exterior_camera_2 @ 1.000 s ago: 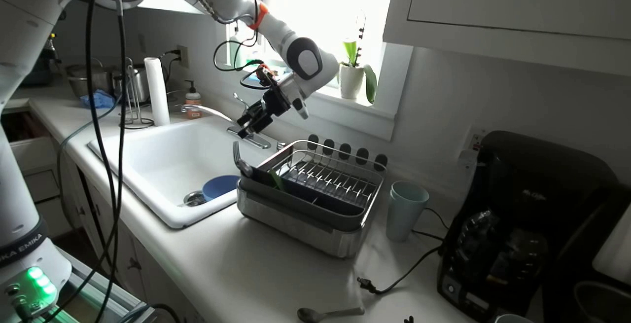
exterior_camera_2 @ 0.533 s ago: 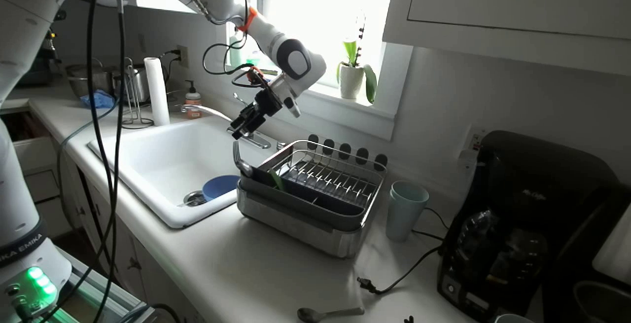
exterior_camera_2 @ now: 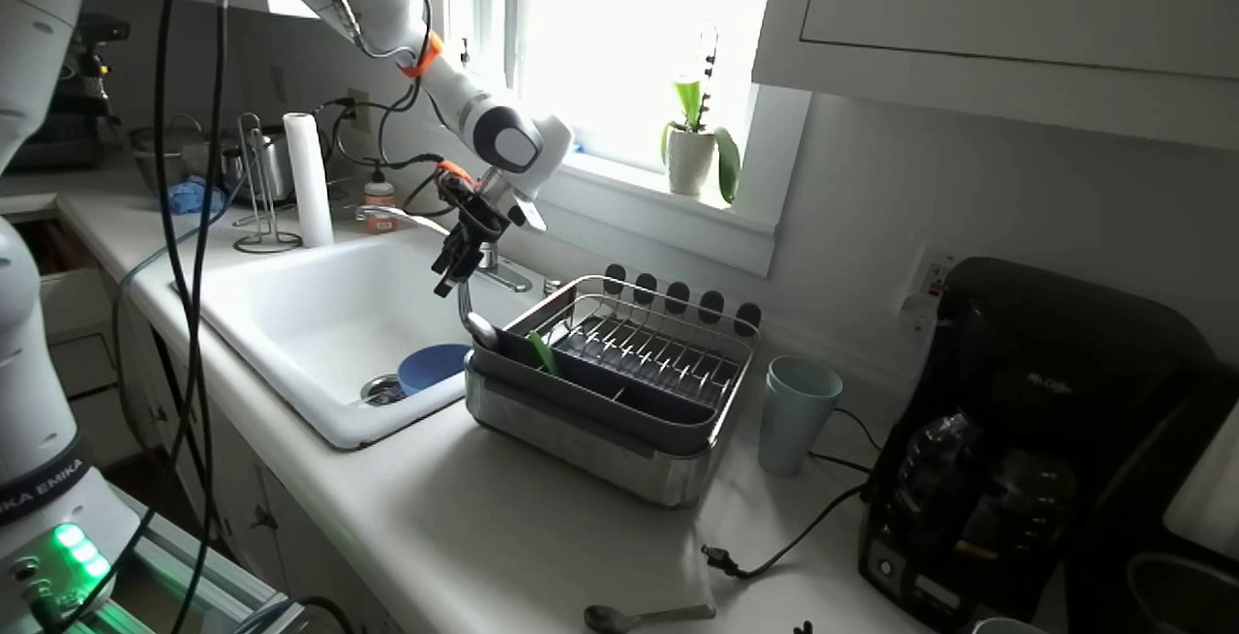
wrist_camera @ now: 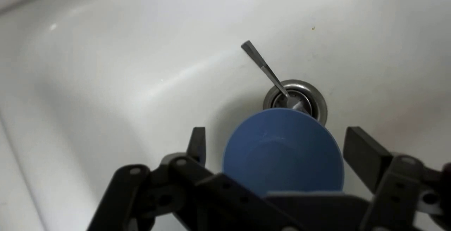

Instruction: Pick up the silver fork and silver spoon together from the blue bowl and put them in the dish rack, pick up the blue bowl from the sink and put it in the dish rack

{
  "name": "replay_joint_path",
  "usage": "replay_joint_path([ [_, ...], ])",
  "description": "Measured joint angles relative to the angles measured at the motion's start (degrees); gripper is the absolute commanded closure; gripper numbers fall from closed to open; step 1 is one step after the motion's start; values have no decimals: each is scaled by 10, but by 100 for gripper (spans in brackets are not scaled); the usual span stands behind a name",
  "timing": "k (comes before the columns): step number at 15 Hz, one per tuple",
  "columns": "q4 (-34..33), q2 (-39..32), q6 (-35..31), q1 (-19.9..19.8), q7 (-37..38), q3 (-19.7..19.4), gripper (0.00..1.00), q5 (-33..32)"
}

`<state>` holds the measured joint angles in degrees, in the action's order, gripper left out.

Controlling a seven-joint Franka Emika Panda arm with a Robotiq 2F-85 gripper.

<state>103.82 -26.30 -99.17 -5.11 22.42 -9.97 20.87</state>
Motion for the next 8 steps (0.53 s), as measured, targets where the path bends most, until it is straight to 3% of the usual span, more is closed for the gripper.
replay_joint_path([
  [4,56,4,-132,-1,-39,17,0,13],
  [8,78,3,-175,-4,-63,23,0,19],
])
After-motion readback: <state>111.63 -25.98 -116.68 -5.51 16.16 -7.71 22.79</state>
